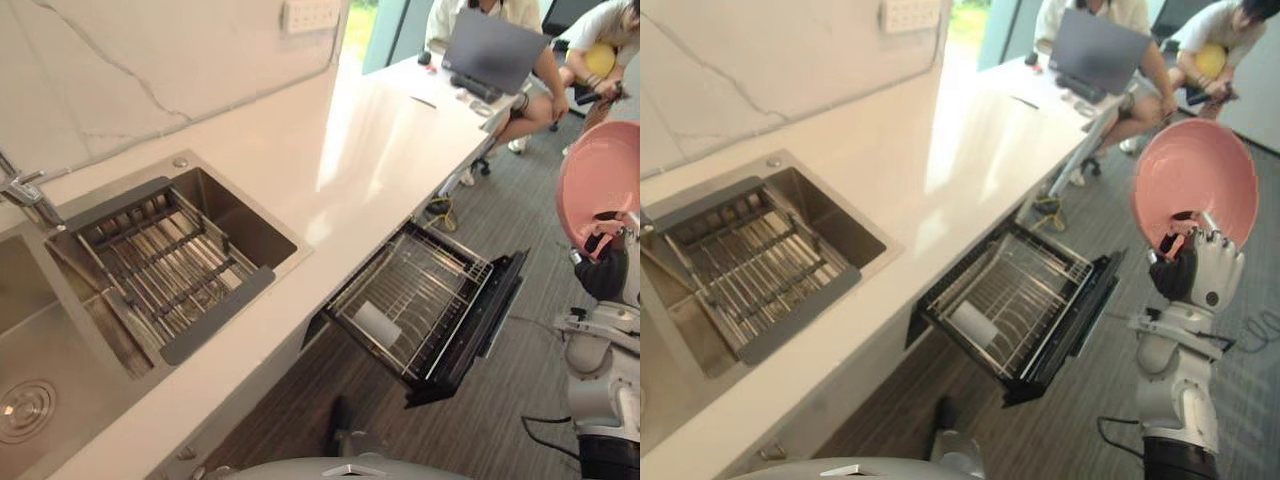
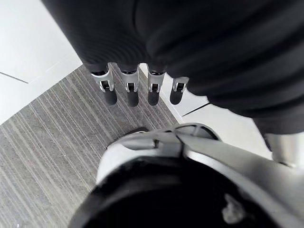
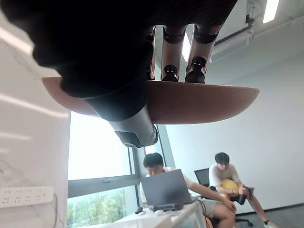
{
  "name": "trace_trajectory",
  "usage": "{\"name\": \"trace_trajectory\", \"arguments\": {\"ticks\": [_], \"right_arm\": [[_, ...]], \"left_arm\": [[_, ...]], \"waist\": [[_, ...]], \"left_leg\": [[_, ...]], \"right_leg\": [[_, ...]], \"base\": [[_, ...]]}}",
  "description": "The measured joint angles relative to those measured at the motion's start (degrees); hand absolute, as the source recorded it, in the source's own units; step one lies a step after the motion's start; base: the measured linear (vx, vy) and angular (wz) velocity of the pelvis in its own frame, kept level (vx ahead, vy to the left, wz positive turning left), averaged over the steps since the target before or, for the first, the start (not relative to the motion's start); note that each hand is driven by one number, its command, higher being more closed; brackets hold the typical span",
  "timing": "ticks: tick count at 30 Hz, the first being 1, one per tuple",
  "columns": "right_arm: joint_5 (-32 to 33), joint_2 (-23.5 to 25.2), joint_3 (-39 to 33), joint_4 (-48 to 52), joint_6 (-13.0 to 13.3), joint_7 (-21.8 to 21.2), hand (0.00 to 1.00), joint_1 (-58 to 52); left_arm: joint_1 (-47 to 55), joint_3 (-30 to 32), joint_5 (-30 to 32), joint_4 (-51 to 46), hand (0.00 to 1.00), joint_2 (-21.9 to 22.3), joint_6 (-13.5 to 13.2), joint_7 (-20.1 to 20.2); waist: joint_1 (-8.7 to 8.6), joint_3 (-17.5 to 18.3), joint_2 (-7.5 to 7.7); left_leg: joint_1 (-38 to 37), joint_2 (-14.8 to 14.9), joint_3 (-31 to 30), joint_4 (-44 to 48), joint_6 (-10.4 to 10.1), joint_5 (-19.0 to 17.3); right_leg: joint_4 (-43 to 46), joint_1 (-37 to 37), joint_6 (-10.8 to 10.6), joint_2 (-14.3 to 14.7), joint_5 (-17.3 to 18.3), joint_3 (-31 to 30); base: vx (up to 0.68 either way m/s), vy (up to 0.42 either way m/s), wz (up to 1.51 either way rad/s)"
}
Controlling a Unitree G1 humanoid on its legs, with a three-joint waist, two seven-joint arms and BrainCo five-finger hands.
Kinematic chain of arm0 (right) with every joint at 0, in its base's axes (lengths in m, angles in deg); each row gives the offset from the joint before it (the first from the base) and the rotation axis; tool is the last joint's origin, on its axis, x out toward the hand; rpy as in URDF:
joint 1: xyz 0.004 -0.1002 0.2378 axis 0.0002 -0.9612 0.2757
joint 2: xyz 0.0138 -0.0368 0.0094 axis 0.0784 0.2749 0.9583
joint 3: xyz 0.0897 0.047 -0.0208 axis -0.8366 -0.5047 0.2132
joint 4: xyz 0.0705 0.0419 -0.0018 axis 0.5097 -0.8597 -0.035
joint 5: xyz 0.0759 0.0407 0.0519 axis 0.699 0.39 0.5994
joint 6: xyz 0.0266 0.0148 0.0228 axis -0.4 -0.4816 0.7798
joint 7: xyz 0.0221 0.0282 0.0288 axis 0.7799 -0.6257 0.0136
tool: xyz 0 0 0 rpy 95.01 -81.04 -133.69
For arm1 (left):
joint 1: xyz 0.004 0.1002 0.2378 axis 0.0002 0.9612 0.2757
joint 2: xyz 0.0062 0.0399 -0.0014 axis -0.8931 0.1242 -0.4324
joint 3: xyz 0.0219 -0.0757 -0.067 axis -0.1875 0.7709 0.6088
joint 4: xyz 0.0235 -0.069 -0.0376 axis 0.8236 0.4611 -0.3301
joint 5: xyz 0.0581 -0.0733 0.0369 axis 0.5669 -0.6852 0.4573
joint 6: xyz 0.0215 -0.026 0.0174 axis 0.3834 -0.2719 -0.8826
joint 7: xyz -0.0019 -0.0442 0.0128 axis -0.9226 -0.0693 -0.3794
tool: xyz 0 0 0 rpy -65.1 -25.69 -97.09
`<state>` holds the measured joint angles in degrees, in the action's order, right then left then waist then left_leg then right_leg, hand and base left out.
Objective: Walk over to the sink, pick up the cup, carry it to the dishwasher, place the cup inside the dishwasher, then close the dishwasher door
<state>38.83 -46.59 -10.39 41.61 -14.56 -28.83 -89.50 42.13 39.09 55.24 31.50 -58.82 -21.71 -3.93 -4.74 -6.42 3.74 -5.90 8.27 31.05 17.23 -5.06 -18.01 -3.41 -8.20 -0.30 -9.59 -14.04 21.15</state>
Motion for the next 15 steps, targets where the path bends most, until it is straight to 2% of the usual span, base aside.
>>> {"name": "trace_trajectory", "arguments": {"ticks": [5,8,9,15], "right_arm": [[0.5,5.5,-4.7,-2.6,-1.7,0.0,1.00,-1.8],[0.5,7.6,-4.7,-3.5,-2.0,0.0,1.00,-2.7],[0.5,8.0,-4.6,-4.1,-2.0,0.0,1.00,-2.6],[1.0,11.2,-0.7,-11.2,-2.8,0.5,1.00,-1.7]], "left_arm": [[-0.8,0.0,-0.7,0.0,0.00,1.6,0.0,-0.3],[-1.2,-0.1,-0.7,0.0,0.00,2.3,-0.2,-0.5],[-1.2,-0.1,-0.7,0.0,0.00,2.5,-0.3,-0.5],[-3.0,-0.6,-2.7,0.0,0.00,2.7,-1.4,-1.0]], "waist": [[0.60,-2.2,-2.31],[0.77,-3.0,-3.43],[0.80,-3.5,-3.40],[1.61,-8.4,-5.00]], "left_leg": [[1.0,0.1,-5.0,-0.9,0.0,0.0],[0.6,-0.1,-5.9,-1.6,-0.1,0.1],[0.6,-0.3,-6.0,-1.7,-0.1,0.1],[1.3,-1.5,-7.5,-2.8,0.2,1.1]], "right_leg": [[-1.2,0.1,-0.6,0.9,-0.5,0.8],[-1.2,0.1,-1.0,0.9,-0.5,0.7],[-1.2,0.1,-1.1,0.8,-0.5,0.7],[-1.2,0.0,-1.8,-0.5,-0.5,1.8]], "base": [[0.03,-0.023,0.05],[0.02,-0.006,-0.02],[0.00,0.000,0.00],[-0.03,-0.002,0.14]]}}
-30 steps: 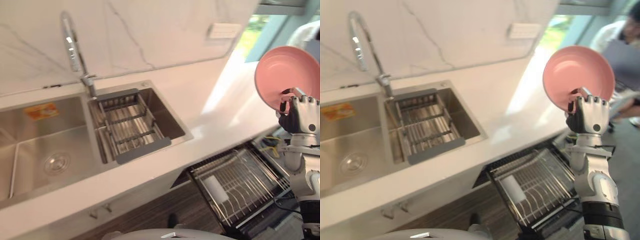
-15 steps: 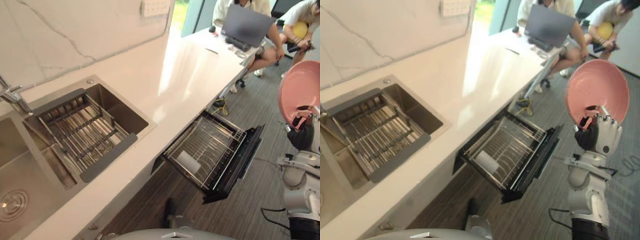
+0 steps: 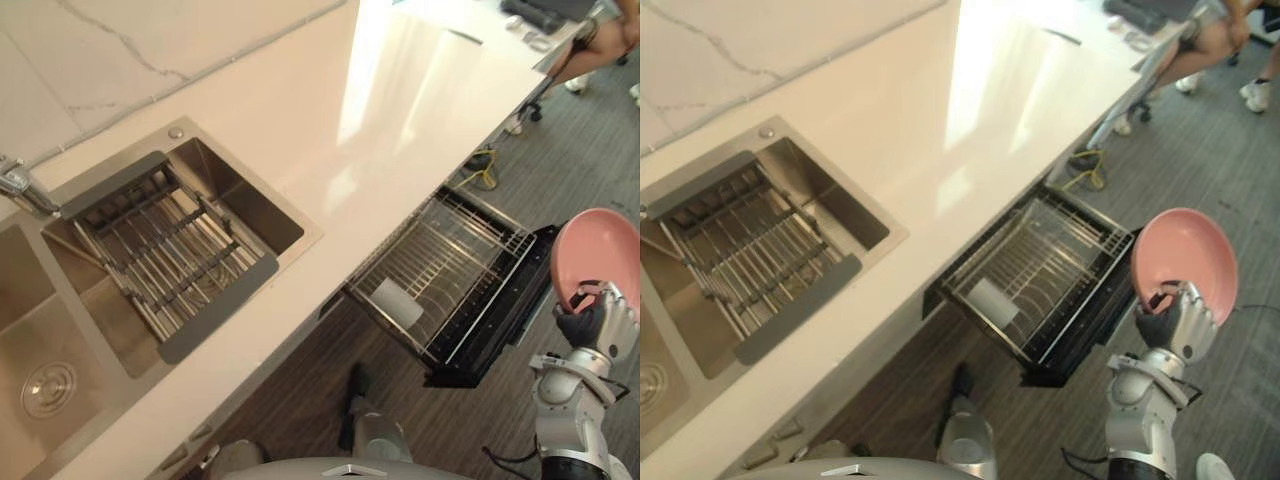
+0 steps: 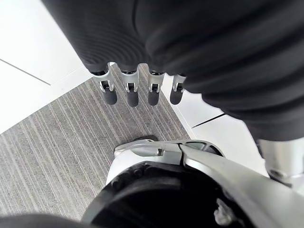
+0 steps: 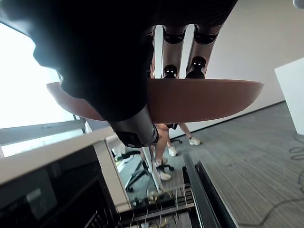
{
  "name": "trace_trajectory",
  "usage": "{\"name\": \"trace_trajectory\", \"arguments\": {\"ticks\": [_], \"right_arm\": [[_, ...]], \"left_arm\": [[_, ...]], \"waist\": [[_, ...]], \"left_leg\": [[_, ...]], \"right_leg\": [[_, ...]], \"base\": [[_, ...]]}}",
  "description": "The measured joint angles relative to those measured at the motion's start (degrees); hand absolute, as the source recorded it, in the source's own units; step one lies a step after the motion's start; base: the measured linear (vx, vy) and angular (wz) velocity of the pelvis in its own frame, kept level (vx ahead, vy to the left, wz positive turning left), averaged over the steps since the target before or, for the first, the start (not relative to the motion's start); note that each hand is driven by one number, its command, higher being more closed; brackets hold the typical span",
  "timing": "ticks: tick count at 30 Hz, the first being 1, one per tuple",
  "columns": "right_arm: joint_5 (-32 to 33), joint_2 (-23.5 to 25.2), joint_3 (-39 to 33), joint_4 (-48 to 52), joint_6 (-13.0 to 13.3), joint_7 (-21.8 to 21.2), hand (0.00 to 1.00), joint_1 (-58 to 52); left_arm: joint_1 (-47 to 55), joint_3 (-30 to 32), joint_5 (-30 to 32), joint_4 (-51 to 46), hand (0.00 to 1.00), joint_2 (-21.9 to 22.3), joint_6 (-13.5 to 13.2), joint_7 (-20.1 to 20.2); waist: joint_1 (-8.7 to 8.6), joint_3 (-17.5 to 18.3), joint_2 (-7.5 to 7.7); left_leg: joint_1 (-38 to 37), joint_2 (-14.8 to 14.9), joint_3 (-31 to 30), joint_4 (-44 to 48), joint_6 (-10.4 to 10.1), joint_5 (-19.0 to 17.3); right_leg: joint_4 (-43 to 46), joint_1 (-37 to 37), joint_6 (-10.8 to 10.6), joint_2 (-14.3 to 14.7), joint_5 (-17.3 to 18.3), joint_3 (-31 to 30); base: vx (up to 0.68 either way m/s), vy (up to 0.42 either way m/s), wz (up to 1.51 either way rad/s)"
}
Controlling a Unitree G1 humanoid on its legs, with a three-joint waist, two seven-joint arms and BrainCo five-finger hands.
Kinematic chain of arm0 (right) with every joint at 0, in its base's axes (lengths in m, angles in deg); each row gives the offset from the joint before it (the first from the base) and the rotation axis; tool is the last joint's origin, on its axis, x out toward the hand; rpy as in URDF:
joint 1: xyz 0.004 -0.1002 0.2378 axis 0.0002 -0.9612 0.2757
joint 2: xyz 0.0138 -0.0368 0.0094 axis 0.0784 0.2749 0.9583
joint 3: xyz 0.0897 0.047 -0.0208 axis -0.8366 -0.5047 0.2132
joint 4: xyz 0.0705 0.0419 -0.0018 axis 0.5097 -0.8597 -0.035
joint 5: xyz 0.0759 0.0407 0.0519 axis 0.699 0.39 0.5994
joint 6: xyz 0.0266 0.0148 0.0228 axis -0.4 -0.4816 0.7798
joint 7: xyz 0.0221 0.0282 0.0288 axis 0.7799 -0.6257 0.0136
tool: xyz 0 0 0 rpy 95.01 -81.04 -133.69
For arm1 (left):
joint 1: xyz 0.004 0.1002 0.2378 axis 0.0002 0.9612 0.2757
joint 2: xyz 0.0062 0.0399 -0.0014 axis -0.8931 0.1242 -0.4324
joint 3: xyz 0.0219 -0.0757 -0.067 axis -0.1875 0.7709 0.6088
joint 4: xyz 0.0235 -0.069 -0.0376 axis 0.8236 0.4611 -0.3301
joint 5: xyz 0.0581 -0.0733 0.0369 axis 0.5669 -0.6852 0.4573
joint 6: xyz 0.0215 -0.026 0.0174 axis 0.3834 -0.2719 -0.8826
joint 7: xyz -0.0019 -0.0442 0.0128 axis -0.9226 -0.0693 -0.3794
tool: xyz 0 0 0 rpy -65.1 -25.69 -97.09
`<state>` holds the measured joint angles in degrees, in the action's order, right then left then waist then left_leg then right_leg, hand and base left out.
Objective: Walk over to the sink, pick up the cup, carry it to the dishwasher, place the cup inside the dishwasher, then close the dishwasher door
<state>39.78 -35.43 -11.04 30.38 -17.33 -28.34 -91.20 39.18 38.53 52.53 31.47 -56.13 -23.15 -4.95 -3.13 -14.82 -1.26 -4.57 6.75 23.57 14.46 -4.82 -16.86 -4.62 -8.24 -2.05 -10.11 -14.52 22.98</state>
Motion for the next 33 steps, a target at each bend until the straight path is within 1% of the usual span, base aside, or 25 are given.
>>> {"name": "trace_trajectory", "arguments": {"ticks": [1,2,3,4,6,9,12,13,16,19,20,23,24,25,26,28,33], "right_arm": [[0.0,0.1,1.3,-1.6,-0.4,0.2,1.00,0.6],[0.0,0.1,1.7,-2.4,-0.6,0.5,1.00,0.8],[0.0,0.1,2.0,-3.3,-0.9,1.3,1.00,1.4],[0.2,0.1,2.0,-4.5,-1.2,1.9,1.00,2.1],[1.6,0.0,2.4,-4.9,-2.4,2.1,1.00,3.2],[2.3,-1.2,3.8,-7.1,-3.3,2.6,1.00,5.9],[3.5,-3.0,4.2,-8.9,-3.8,3.7,1.00,8.5],[3.8,-3.6,4.5,-8.9,-4.4,3.8,1.00,9.5],[4.6,-5.2,5.9,-9.0,-5.0,3.8,1.00,11.4],[4.7,-5.7,6.3,-11.1,-5.9,3.7,1.00,13.6],[5.6,-6.2,6.4,-11.1,-6.1,3.7,1.00,14.3],[6.3,-8.6,7.9,-11.2,-6.2,3.1,1.00,16.3],[6.6,-9.7,8.4,-11.5,-6.2,2.6,1.00,17.5],[6.6,-10.6,8.5,-12.1,-6.2,1.9,1.00,18.6],[6.7,-12.9,8.8,-15.0,-6.2,0.9,1.00,21.2],[6.8,-14.4,10.4,-16.5,-6.2,0.3,1.00,22.9],[7.4,-16.8,13.6,-18.5,-6.1,-1.9,1.00,26.7]], "left_arm": [[-0.2,-0.1,-0.2,0.0,0.00,0.1,-0.2,-0.1],[-0.3,-0.1,-0.2,0.0,0.00,0.2,-0.3,-0.1],[-0.6,-0.4,-0.2,0.0,0.00,0.4,-0.6,-0.1],[-1.0,-0.8,-0.3,0.0,0.00,0.6,-0.9,-0.1],[-1.5,-1.8,-0.8,0.0,0.00,0.5,-1.2,-0.1],[-1.9,-1.9,-1.3,-0.1,0.00,0.4,-1.6,-0.1],[-2.7,-2.3,-1.5,-0.2,0.00,0.4,-1.8,0.0],[-2.8,-2.4,-2.1,-0.2,0.00,0.4,-1.8,0.0],[-3.1,-2.4,-2.5,-0.2,0.00,0.1,-1.9,0.1],[-3.6,-2.6,-2.5,-0.2,0.00,0.1,-2.0,0.1],[-3.8,-2.8,-2.5,-0.2,0.00,0.1,-2.0,0.1],[-4.2,-2.9,-2.5,-0.2,0.00,0.1,-2.0,0.1],[-4.5,-3.3,-2.5,-0.2,0.00,0.1,-2.0,0.2],[-5.0,-4.0,-2.6,-0.2,0.00,0.1,-2.0,0.1],[-5.4,-4.8,-3.1,-0.2,0.00,0.1,-2.0,0.3],[-5.4,-5.4,-3.6,-0.1,0.00,0.1,-2.0,0.3],[-6.0,-6.4,-3.8,0.0,0.00,0.0,-2.2,0.8]], "waist": [[0.19,-0.5,-0.64],[0.38,-0.7,-0.92],[0.75,-1.1,-1.61],[0.73,-1.9,-2.20],[1.04,-2.7,-2.63],[1.32,-4.3,-2.87],[1.60,-6.1,-3.29],[1.68,-6.8,-3.34],[2.00,-7.6,-3.14],[2.28,-8.6,-3.39],[2.52,-9.0,-3.59],[2.54,-9.8,-3.90],[2.53,-10.1,-4.28],[2.45,-10.7,-4.78],[2.41,-11.6,-6.07],[2.44,-12.2,-6.75],[2.66,-13.0,-7.23]], "left_leg": [[0.5,-0.1,-0.3,-0.2,0.0,0.3],[0.6,-0.2,-0.3,-0.6,0.1,0.5],[1.0,-0.4,-0.8,-0.9,0.1,0.9],[1.6,-0.5,-1.8,-0.8,0.0,1.2],[2.4,-0.7,-3.2,-0.9,0.0,2.0],[2.7,-0.8,-3.8,-0.9,-0.2,2.4],[3.7,-1.5,-5.0,-1.0,0.1,2.8],[3.7,-1.7,-5.2,-1.6,0.1,2.8],[5.0,-2.4,-5.8,-1.5,0.5,3.0],[5.6,-2.5,-6.3,-1.4,0.5,3.1],[5.9,-2.5,-6.4,-1.4,0.5,3.1],[6.5,-2.7,-6.4,-1.4,0.6,3.1],[6.6,-2.8,-6.5,-1.4,0.7,3.3],[6.7,-3.0,-6.7,-1.4,0.7,3.4],[6.7,-3.2,-8.0,-1.1,0.8,3.4],[6.9,-3.4,-8.4,-1.1,0.8,3.4],[8.6,-3.9,-9.8,-1.0,1.0,4.3]], "right_leg": [[0.0,-0.4,0.0,-0.1,0.0,0.3],[0.0,-0.7,-0.1,-0.3,-0.1,0.4],[0.0,-1.2,0.0,-0.5,-0.3,0.7],[0.0,-1.3,0.0,-0.7,-0.3,1.0],[0.0,-1.7,0.0,-0.9,-0.3,1.2],[0.3,-1.7,0.0,-1.0,-0.3,1.3],[0.4,-2.1,0.0,-1.7,-0.3,1.8],[0.3,-2.4,-0.2,-1.8,-0.3,1.8],[0.3,-3.9,-0.3,-2.5,-0.9,1.9],[0.3,-4.0,-0.2,-2.7,-1.1,2.3],[0.4,-4.0,-0.2,-2.7,-1.2,2.3],[0.9,-4.8,-0.1,-2.9,-1.2,2.2],[1.6,-5.7,-0.2,-3.1,-1.3,2.0],[2.2,-5.9,-0.2,-3.4,-1.3,2.0],[3.5,-6.0,0.0,-3.9,-0.8,2.0],[4.2,-6.2,0.2,-4.1,-0.4,2.0],[5.1,-8.1,0.2,-5.0,-0.3,2.5]], "base": [[0.00,-0.013,0.12],[0.02,-0.014,0.16],[0.03,-0.014,0.21],[0.02,-0.015,0.24],[0.00,-0.021,0.18],[-0.03,-0.026,0.06],[-0.06,0.004,0.11],[-0.07,0.015,0.07],[-0.05,0.014,0.08],[-0.03,0.013,0.08],[-0.02,0.010,0.04],[0.01,0.012,0.00],[0.03,0.031,0.03],[0.03,0.067,0.07],[0.00,0.050,0.06],[-0.01,0.024,0.03],[-0.03,0.007,0.11]]}}
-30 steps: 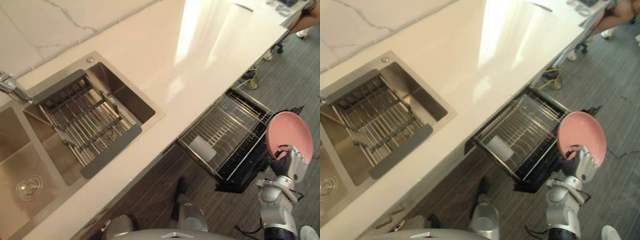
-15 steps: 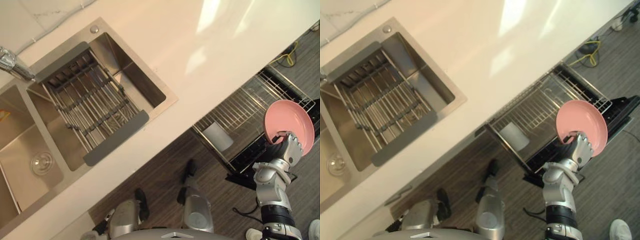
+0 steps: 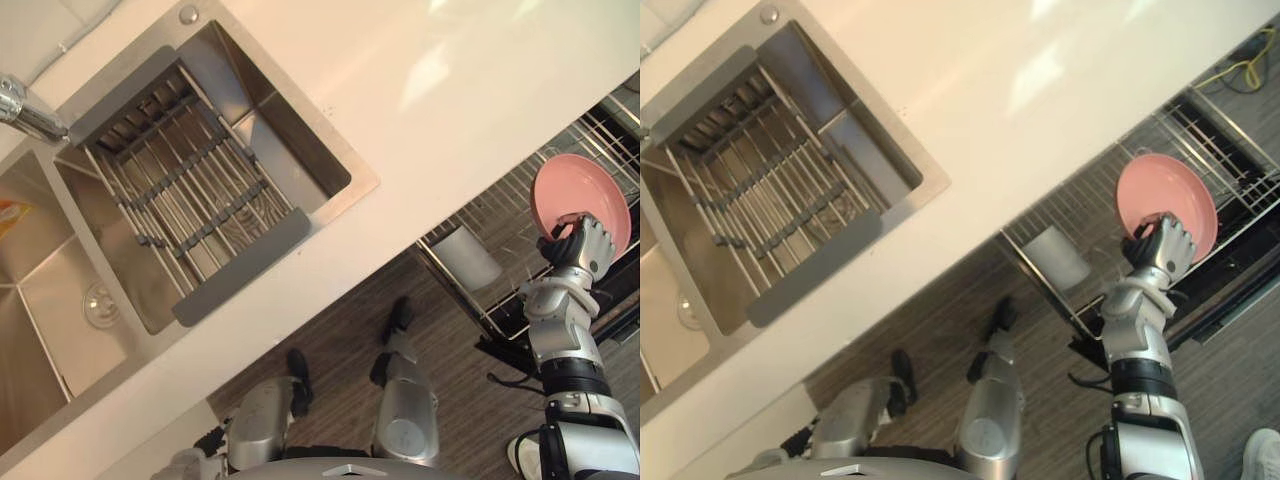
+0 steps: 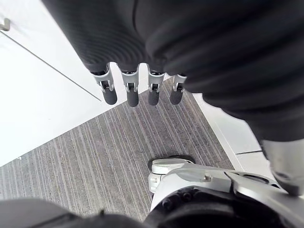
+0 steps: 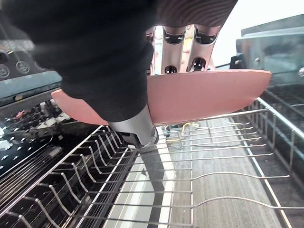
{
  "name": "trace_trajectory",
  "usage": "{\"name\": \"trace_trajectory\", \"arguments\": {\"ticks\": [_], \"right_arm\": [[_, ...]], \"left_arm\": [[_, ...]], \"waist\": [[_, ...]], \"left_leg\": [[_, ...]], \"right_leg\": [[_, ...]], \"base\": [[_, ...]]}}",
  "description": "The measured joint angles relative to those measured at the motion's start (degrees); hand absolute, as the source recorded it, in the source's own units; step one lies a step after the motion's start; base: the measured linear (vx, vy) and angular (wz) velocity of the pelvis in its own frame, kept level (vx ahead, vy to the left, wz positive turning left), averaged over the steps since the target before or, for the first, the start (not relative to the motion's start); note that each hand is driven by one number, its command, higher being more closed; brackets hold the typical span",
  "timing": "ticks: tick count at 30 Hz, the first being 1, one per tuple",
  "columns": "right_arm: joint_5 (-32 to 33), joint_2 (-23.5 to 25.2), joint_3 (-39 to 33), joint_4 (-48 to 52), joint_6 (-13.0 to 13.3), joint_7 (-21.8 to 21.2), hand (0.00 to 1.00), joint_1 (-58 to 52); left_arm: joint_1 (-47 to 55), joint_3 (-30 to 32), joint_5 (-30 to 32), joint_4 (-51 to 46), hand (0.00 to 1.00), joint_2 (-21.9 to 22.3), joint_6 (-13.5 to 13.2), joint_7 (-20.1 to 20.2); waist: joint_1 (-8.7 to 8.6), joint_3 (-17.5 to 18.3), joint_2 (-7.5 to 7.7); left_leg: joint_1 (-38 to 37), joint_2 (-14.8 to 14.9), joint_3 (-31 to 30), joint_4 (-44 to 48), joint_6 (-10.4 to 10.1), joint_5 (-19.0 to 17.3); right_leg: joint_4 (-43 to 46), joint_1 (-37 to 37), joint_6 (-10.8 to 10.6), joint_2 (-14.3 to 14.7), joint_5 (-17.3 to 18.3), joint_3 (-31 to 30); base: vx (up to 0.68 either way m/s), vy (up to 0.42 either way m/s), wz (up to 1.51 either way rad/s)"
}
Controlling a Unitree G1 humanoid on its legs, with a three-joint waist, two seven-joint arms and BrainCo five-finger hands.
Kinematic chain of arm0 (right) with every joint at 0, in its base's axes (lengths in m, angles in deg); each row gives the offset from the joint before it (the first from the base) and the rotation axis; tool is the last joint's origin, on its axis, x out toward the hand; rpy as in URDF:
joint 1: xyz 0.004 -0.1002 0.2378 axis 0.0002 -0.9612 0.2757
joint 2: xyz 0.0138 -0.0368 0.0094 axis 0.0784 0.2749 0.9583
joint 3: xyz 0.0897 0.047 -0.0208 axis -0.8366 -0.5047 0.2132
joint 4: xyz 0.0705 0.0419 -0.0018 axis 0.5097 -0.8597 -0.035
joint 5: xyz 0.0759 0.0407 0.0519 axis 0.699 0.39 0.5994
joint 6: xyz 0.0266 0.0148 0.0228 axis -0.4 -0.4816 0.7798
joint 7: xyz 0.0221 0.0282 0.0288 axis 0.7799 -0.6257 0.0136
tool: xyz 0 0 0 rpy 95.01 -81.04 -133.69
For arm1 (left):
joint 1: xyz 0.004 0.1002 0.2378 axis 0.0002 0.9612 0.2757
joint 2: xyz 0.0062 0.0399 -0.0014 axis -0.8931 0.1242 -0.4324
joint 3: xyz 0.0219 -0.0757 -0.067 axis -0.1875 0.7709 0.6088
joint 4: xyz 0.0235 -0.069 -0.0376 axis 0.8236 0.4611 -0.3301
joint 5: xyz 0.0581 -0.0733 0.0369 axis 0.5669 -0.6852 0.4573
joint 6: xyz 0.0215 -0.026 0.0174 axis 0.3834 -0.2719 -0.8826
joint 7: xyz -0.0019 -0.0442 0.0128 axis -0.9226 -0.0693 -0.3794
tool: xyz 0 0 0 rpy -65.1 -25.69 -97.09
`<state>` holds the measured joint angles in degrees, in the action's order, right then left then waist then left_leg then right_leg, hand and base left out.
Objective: Walk over to the sink, pick up the cup, carry it to the dishwasher, place the cup inside the dishwasher, then close the dishwasher door
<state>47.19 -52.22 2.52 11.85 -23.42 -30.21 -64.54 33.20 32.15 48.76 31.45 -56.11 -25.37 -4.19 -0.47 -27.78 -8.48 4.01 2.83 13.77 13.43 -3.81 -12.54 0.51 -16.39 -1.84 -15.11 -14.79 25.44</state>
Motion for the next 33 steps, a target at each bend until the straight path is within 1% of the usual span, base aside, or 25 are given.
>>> {"name": "trace_trajectory", "arguments": {"ticks": [2,4,6,8,12,16,18,19,21,24,28,30,33], "right_arm": [[0.5,-1.3,2.0,-2.3,0.0,-1.1,1.00,2.8],[0.6,-2.4,3.9,-3.5,0.1,-1.3,1.00,4.9],[1.1,-3.0,4.2,-4.1,0.1,-2.3,1.00,6.5],[1.3,-4.1,6.3,-6.3,0.1,-3.5,1.00,8.8],[1.7,-4.4,8.6,-6.6,0.1,-3.9,1.00,9.2],[3.1,-4.5,10.5,-11.0,-0.8,-6.1,1.00,10.7],[5.5,-4.5,10.8,-12.8,-1.2,-7.7,1.00,11.2],[5.8,-4.5,10.8,-12.9,-1.4,-8.0,0.00,11.2],[6.2,-4.5,10.7,-13.2,-2.1,-8.3,0.00,11.3],[8.1,-4.5,10.3,-15.2,-2.5,-8.3,0.00,11.9],[8.4,-4.5,9.6,-15.4,-3.6,-7.8,0.00,12.0],[10.2,-4.5,9.2,-15.7,-3.8,-6.8,0.00,12.0],[14.5,-4.2,7.2,-16.9,-3.9,-5.2,0.00,12.0]], "left_arm": [[-0.2,-0.4,0.0,0.0,0.00,0.0,-0.1,0.2],[-0.4,-0.5,-0.3,0.0,0.00,-0.1,-0.1,0.3],[-0.8,-0.8,-0.8,0.2,0.00,-0.1,-0.1,0.3],[-1.0,-1.1,-1.0,0.3,0.00,-0.1,-0.1,0.3],[-2.0,-2.0,-1.0,1.6,0.00,-0.2,-0.1,0.2],[-3.3,-2.5,-1.0,2.5,0.00,-0.5,-0.2,0.2],[-3.6,-2.7,-1.0,2.5,0.00,-0.5,-0.2,0.2],[-3.6,-2.7,-1.0,2.5,0.00,-0.5,-0.2,0.2],[-3.9,-3.0,-1.0,2.7,0.00,-0.5,-0.4,0.2],[-4.9,-4.5,-1.5,3.6,0.00,-0.5,-1.1,0.2],[-4.9,-4.6,-1.8,4.1,0.00,-0.4,-1.8,0.2],[-4.9,-4.6,-2.0,4.2,0.00,-0.4,-1.8,0.2],[-5.1,-4.6,-2.0,4.5,0.00,-0.4,-1.8,0.2]], "waist": [[0.09,-0.4,-0.38],[0.38,-0.5,-0.36],[0.69,-0.5,-0.36],[1.00,-0.5,-0.34],[1.30,-0.5,-0.34],[1.41,-0.5,-0.37],[1.89,-0.5,-0.40],[1.91,-0.5,-0.41],[1.99,-0.7,-0.83],[2.21,-1.1,-1.74],[2.10,-1.1,-1.78],[2.12,-1.1,-1.78],[2.15,-1.1,-1.78]], "left_leg": [[0.5,-0.2,-0.6,0.4,0.2,0.2],[2.0,-0.4,-0.9,0.4,0.3,0.2],[3.2,-0.9,-1.2,0.5,0.6,0.5],[4.2,-1.2,-1.4,0.6,0.7,0.9],[5.4,-1.2,-1.7,0.8,0.6,1.0],[7.1,-1.2,-2.5,1.6,0.6,1.1],[7.5,-1.2,-2.6,1.7,0.6,1.1],[7.7,-1.2,-2.7,1.8,0.6,1.1],[8.0,-1.2,-2.9,2.1,0.5,1.2],[8.4,-1.3,-3.0,2.3,0.5,1.2],[8.4,-1.3,-3.0,2.4,0.5,1.2],[8.4,-1.3,-3.0,2.4,0.5,1.2],[7.9,-1.2,-3.1,2.3,0.5,1.2]], "right_leg": [[1.0,-0.4,0.1,-0.5,0.3,0.2],[1.8,-2.0,0.1,-0.9,0.5,0.1],[2.3,-3.5,0.0,-1.3,0.5,0.1],[2.8,-4.7,0.3,-1.7,0.3,-0.1],[2.9,-5.1,0.4,-1.8,0.2,0.0],[3.2,-6.2,0.6,-2.0,0.1,0.2],[3.8,-6.9,0.6,-2.0,0.1,0.1],[4.1,-7.2,0.7,-2.1,0.1,0.1],[4.4,-7.5,0.9,-2.3,0.3,0.2],[4.5,-7.6,0.9,-2.5,0.3,0.2],[4.6,-7.7,1.0,-2.5,0.4,0.3],[4.7,-7.7,1.1,-2.5,0.5,0.2],[4.8,-7.3,1.2,-2.5,0.6,0.2]], "base": [[-0.07,-0.006,0.11],[-0.09,-0.004,0.08],[-0.08,-0.015,0.10],[-0.08,-0.024,0.04],[-0.07,-0.011,0.04],[-0.03,0.009,0.07],[0.00,0.000,0.00],[0.00,0.000,0.00],[0.00,0.025,0.05],[0.00,0.009,0.01],[0.00,0.000,0.00],[0.00,0.000,0.00],[0.00,0.000,0.00]]}}
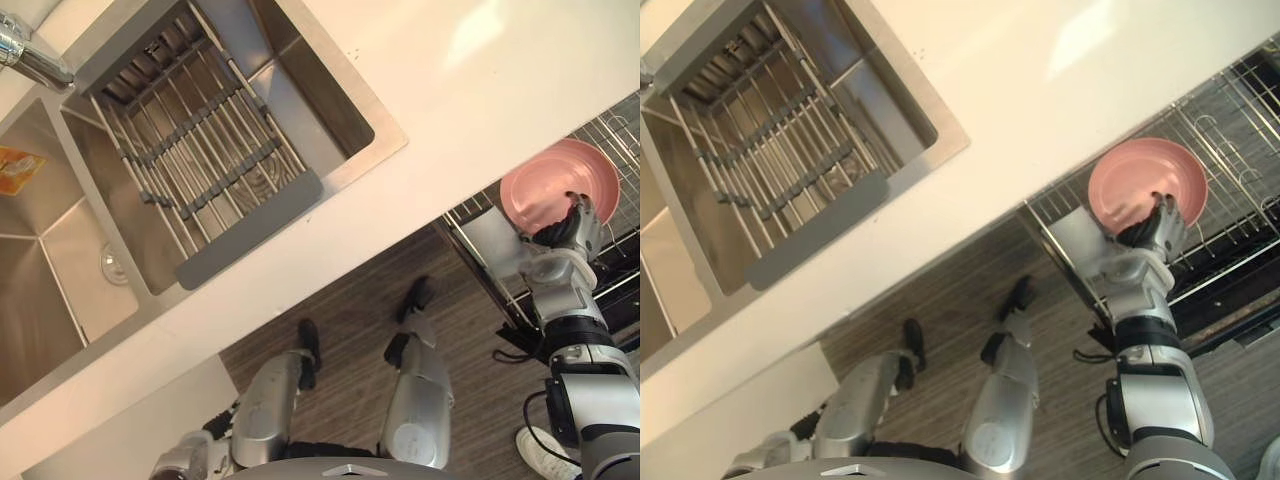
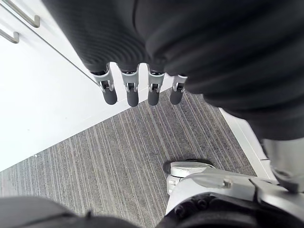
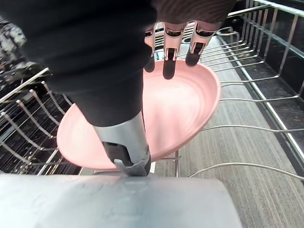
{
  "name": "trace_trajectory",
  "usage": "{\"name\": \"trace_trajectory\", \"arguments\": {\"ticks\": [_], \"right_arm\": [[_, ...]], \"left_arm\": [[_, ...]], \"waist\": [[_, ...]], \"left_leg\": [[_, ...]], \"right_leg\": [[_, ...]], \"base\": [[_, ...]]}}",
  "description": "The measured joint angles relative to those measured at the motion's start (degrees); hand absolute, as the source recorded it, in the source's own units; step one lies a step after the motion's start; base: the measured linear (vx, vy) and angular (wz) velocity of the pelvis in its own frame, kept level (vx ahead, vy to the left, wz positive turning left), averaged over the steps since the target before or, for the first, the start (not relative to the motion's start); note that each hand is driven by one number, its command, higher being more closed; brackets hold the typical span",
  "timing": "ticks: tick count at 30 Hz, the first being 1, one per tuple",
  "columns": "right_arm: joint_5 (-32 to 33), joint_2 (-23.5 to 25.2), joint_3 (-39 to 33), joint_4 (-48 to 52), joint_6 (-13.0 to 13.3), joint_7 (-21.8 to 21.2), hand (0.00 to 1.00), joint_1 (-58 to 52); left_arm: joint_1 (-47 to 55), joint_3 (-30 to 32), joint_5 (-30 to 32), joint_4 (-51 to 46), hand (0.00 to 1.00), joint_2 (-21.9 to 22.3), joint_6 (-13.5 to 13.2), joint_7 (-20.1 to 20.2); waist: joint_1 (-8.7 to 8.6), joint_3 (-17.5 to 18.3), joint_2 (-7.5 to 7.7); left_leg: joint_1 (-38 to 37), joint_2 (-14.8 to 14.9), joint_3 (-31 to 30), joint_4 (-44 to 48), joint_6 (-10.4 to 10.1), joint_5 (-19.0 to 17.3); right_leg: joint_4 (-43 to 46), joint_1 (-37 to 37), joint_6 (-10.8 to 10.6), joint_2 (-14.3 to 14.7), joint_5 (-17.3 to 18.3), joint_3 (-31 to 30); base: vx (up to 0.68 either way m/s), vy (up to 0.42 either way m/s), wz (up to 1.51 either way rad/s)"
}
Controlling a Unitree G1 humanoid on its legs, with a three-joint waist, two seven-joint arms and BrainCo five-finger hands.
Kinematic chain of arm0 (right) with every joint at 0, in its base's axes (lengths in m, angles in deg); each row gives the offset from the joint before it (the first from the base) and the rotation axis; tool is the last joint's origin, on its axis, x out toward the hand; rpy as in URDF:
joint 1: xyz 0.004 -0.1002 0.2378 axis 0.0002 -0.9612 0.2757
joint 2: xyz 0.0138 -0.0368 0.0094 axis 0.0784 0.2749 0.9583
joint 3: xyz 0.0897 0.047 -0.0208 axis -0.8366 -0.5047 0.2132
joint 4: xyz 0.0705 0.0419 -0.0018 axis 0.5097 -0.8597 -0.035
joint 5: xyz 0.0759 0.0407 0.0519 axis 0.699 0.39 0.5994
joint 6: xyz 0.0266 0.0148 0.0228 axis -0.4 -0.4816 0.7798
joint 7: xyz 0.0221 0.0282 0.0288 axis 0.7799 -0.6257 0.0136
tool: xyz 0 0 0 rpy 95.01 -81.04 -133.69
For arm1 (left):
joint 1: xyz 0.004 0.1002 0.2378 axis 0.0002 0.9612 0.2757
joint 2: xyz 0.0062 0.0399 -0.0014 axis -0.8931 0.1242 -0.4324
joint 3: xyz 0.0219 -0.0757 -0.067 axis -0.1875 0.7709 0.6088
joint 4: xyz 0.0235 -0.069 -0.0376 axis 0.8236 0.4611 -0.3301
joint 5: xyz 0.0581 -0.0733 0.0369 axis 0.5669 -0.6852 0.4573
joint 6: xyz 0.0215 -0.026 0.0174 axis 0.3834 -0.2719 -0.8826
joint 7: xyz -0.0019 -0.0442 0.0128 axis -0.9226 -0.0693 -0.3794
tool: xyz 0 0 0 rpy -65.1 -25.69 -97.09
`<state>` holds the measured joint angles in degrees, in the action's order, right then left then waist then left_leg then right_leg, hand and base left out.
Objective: Walk over to the sink, pick up the cup, carry it to the dishwasher, place the cup inside the dishwasher, then close the dishwasher door
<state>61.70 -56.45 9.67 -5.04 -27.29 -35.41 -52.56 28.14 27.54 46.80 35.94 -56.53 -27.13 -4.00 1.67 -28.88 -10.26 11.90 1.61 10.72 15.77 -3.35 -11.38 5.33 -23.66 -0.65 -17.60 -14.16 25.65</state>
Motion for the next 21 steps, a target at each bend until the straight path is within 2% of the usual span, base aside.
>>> {"name": "trace_trajectory", "arguments": {"ticks": [4,8,13,14,18,20,21], "right_arm": [[6.4,1.2,-3.4,0.6,0.1,0.9,0.00,-0.9],[9.1,3.4,-8.3,11.6,0.4,0.9,0.00,-4.6],[10.1,10.0,-14.9,29.3,1.1,0.9,0.00,-13.7],[10.8,12.2,-16.6,33.4,1.4,0.9,0.00,-16.8],[11.1,16.5,-21.9,41.6,1.6,1.7,0.00,-24.2],[11.4,17.4,-26.9,43.1,1.1,2.2,0.00,-27.3],[11.7,17.4,-28.4,42.9,0.8,2.3,0.00,-28.1]], "left_arm": [[0.0,0.2,0.0,0.0,0.00,0.0,0.0,-0.4],[0.4,1.5,0.7,-0.5,0.00,-0.1,0.2,-0.4],[3.0,5.3,2.3,-3.2,0.00,-0.6,0.5,-0.5],[4.2,6.8,2.4,-3.3,0.00,-0.8,0.5,-0.8],[5.6,9.4,4.8,-3.2,0.00,-0.9,1.0,-1.1],[6.3,10.6,6.8,-3.2,0.00,-0.8,1.6,-1.1],[6.4,11.2,7.0,-3.2,0.00,-0.8,1.8,-1.1]], "waist": [[-0.26,-0.1,0.11],[-0.92,-0.6,1.02],[-1.92,-0.5,4.45],[-2.22,0.8,6.06],[-3.63,4.1,8.13],[-4.20,6.9,9.31],[-4.40,7.2,9.54]], "left_leg": [[-1.7,0.0,0.0,0.0,-0.1,-0.1],[-3.6,0.2,0.5,0.1,0.1,-0.6],[-8.4,1.7,2.9,-0.2,-0.4,-2.0],[-9.3,2.1,3.9,-0.6,-0.6,-2.3],[-12.9,3.2,6.4,-1.9,-0.9,-2.9],[-15.8,3.5,8.4,-3.1,-0.9,-3.0],[-16.7,3.6,8.7,-3.2,-1.1,-3.1]], "right_leg": [[0.0,1.7,-0.1,0.1,0.1,0.0],[-0.1,3.5,-0.4,0.3,0.1,-0.4],[-2.8,7.8,-1.2,2.8,-0.1,-1.9],[-3.3,8.0,-1.2,3.7,-0.2,-2.8],[-4.8,10.3,-1.0,5.5,-0.7,-4.2],[-5.5,11.6,-1.0,6.7,-0.7,-5.6],[-5.9,12.4,-1.1,7.0,-0.8,-5.9]], "base": [[0.00,0.004,-0.01],[-0.03,0.018,-0.11],[0.01,0.002,-0.32],[0.05,-0.001,-0.35],[0.09,0.018,-0.31],[0.12,0.039,-0.44],[0.11,0.027,-0.36]]}}
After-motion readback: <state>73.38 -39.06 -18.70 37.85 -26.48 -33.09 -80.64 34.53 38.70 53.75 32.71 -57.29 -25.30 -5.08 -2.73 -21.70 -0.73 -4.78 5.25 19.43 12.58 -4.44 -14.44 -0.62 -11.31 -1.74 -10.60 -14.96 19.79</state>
